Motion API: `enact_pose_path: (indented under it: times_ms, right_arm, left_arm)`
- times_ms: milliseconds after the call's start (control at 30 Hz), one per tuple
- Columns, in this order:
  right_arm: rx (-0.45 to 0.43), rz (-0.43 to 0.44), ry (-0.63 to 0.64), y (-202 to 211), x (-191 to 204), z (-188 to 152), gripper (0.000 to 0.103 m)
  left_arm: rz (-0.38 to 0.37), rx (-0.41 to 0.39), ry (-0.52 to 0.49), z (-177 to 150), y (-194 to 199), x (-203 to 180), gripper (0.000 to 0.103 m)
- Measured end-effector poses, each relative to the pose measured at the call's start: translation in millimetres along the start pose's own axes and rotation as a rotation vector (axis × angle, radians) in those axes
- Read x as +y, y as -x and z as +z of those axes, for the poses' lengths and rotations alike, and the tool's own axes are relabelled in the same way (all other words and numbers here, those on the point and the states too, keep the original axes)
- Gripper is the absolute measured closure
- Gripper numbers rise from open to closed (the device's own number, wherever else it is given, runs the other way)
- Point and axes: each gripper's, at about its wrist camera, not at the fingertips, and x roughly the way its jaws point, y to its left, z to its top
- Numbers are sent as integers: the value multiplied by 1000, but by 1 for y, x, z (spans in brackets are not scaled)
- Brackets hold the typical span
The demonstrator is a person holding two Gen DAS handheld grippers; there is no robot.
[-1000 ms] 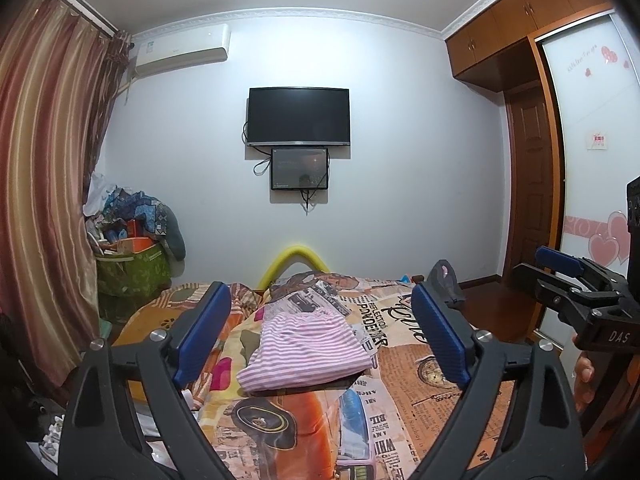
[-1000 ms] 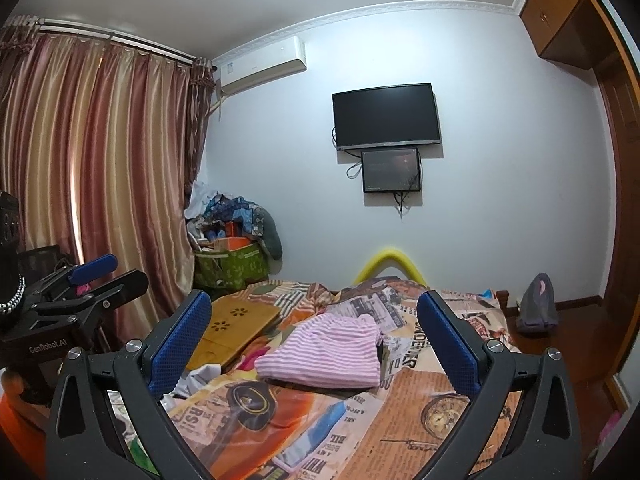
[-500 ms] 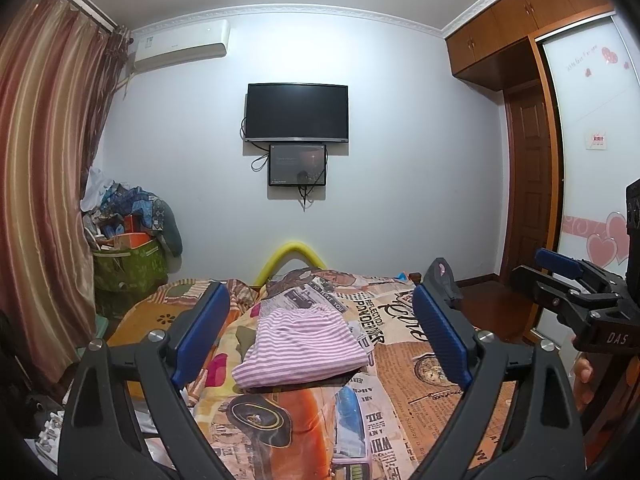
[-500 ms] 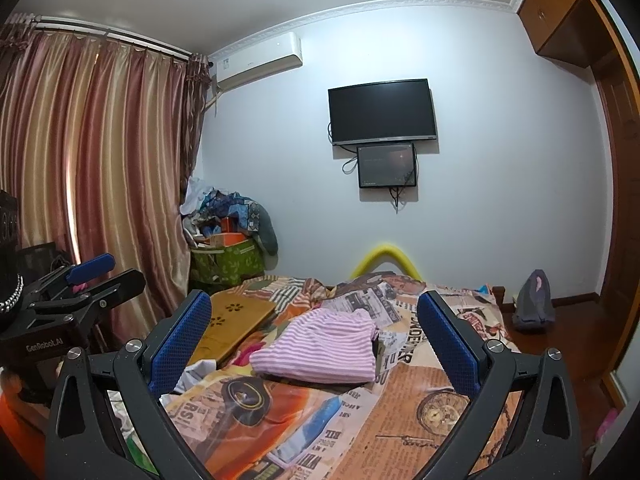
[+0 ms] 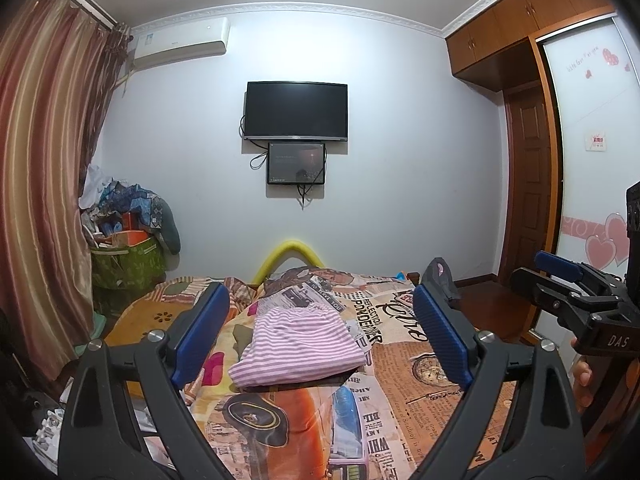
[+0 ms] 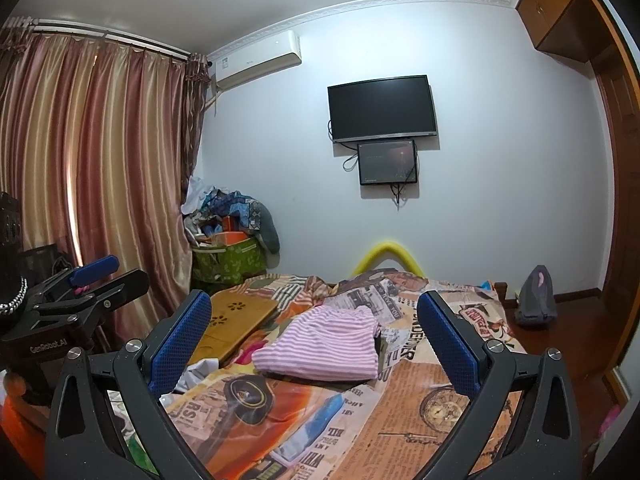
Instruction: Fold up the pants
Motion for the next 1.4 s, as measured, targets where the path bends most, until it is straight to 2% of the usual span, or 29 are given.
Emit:
enact_pose_path:
  times_ms: [433,1400]
  right_arm:
    - [-3,2,-7,0,-2,0,1]
    - [11,8,-11,-5,-3,-1,1]
  left_arm:
    - [-25,11,-3,-2,-5,-3,1]
    - [-38,41,12,-8,-12,1,1]
